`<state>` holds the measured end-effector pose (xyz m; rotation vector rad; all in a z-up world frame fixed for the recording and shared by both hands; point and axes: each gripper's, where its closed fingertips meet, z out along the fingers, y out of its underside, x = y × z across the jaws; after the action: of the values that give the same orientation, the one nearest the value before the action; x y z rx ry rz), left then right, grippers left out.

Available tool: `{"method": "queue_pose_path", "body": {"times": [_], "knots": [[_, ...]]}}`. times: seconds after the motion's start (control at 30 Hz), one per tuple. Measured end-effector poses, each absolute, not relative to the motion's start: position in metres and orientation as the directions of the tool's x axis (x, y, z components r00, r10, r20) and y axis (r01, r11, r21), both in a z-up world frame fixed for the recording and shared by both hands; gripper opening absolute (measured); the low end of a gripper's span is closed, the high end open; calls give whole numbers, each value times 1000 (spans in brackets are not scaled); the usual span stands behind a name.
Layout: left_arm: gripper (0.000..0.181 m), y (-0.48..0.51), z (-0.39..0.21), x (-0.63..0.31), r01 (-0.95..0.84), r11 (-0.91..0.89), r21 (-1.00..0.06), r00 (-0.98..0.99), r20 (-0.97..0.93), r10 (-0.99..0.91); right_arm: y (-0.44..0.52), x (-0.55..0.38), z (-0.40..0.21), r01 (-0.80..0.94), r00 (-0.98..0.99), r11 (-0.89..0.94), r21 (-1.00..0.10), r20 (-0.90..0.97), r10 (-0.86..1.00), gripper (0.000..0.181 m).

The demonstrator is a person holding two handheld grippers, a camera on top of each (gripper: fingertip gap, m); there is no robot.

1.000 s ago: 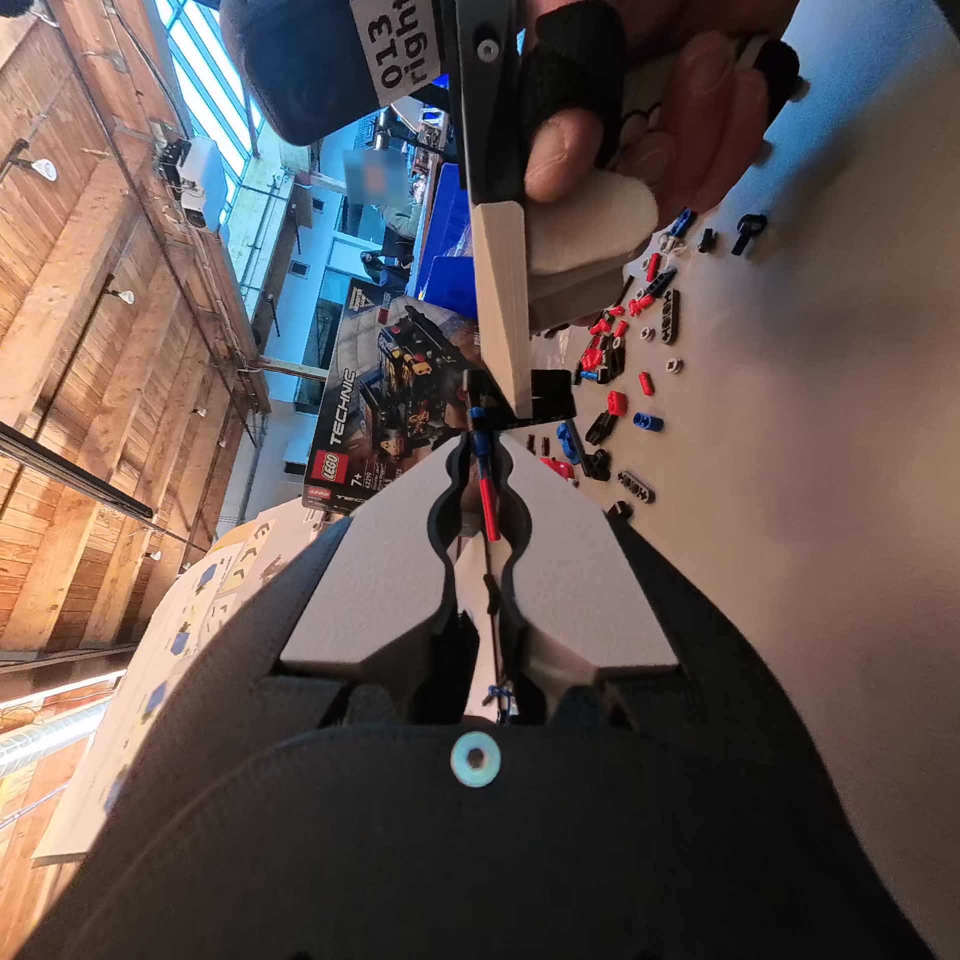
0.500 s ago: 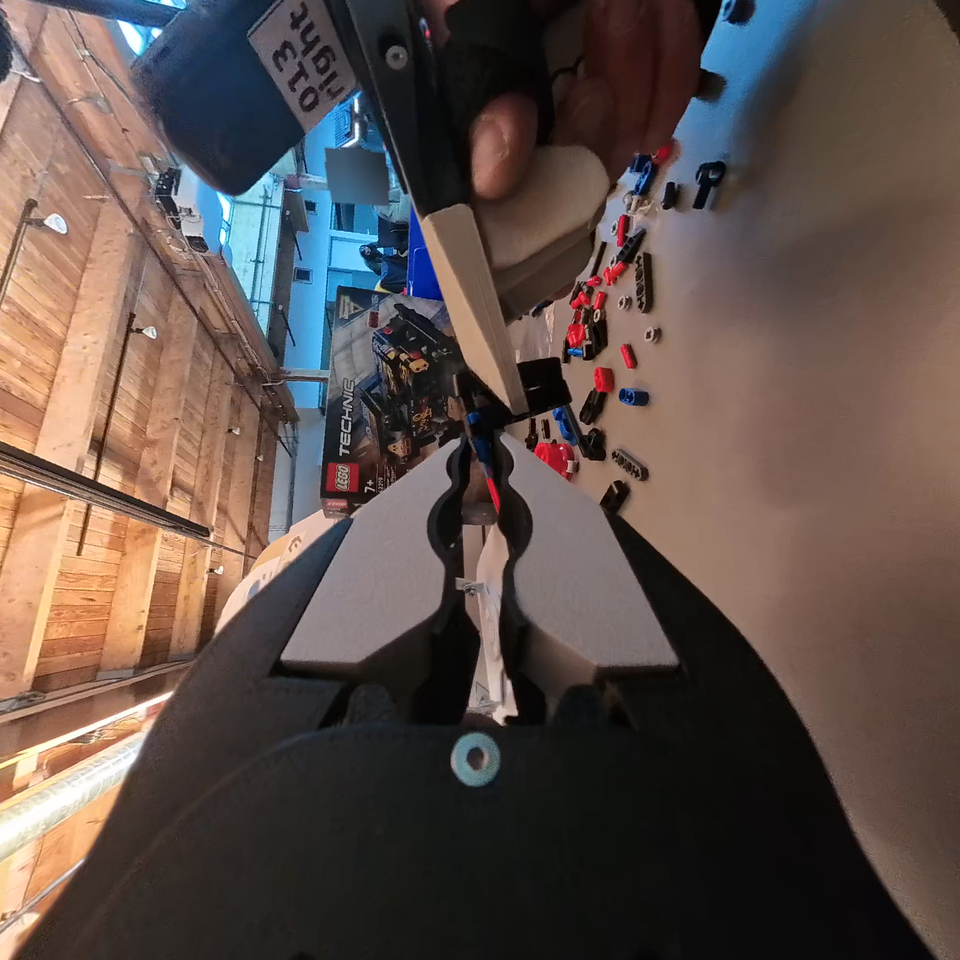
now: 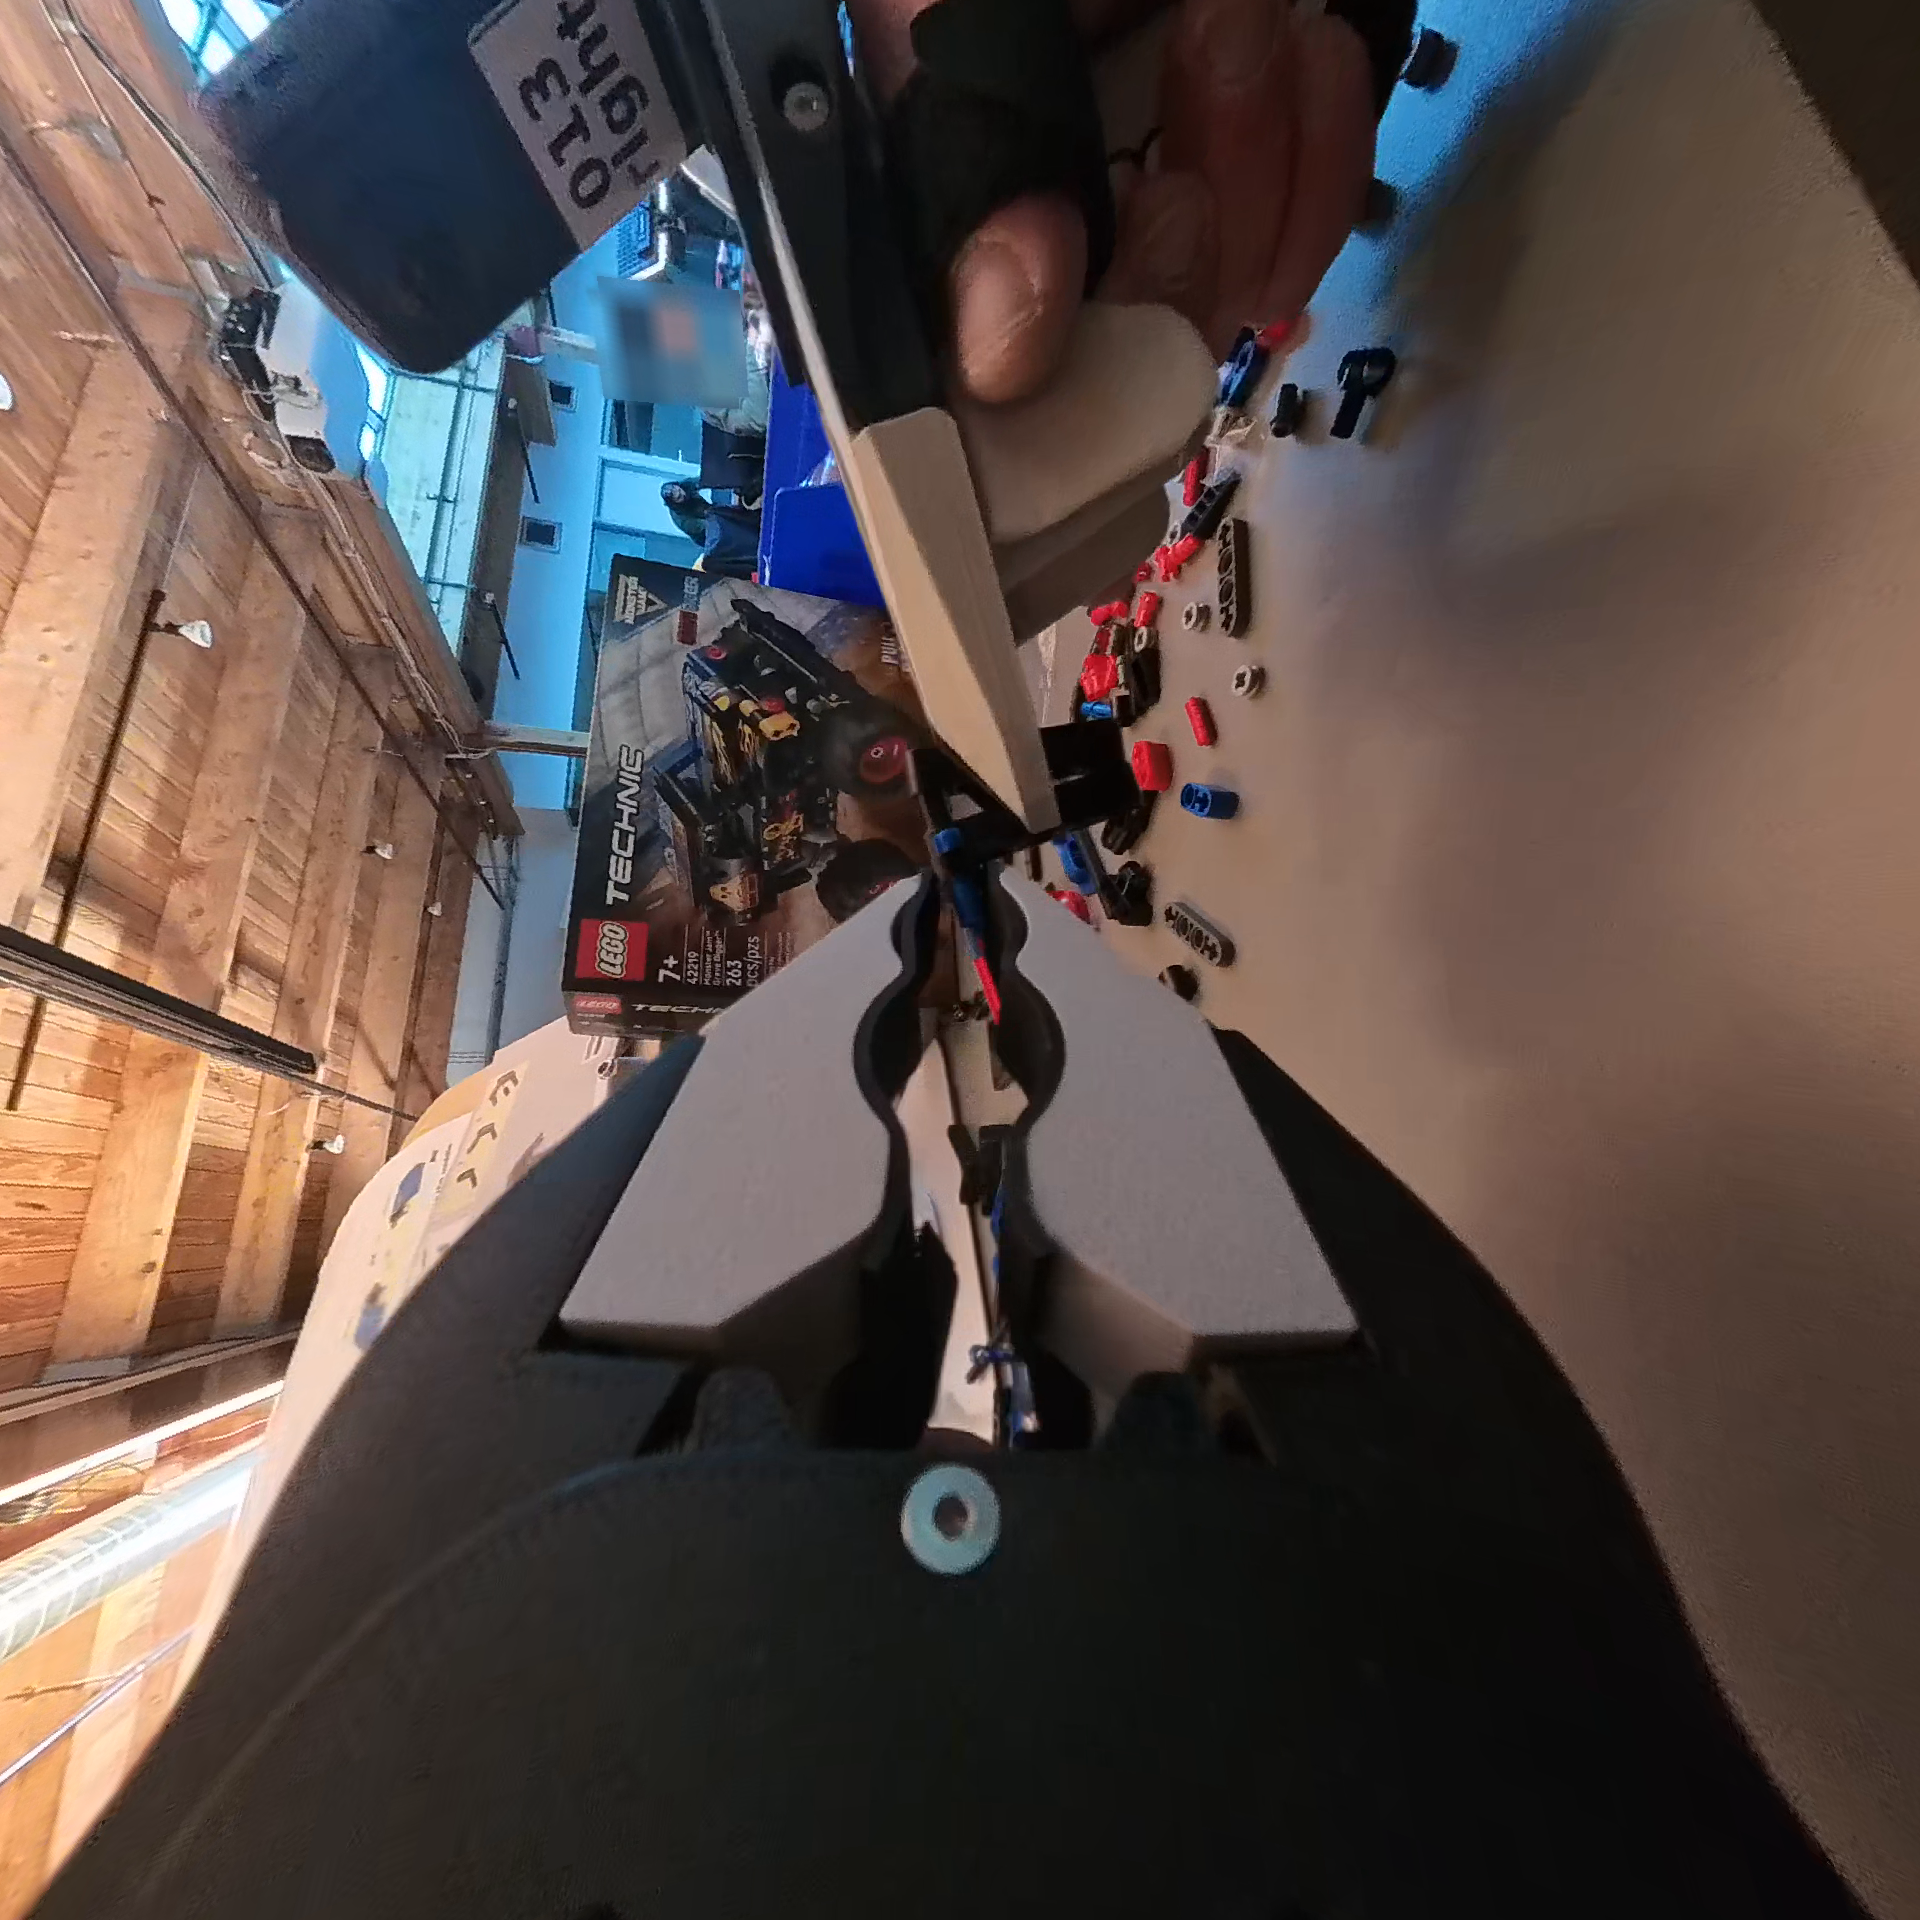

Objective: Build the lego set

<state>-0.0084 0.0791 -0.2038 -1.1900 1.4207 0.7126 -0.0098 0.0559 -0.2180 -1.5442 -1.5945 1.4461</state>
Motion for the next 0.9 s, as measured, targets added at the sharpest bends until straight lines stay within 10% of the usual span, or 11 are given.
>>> {"method": "queue_pose_path", "body": {"times": [0.9], "knots": [[5, 82, -212, -9, -914, 308, -263, 159, -932, -325, 63, -11, -225, 413, -205, -226, -882, -332, 921, 4]]}}
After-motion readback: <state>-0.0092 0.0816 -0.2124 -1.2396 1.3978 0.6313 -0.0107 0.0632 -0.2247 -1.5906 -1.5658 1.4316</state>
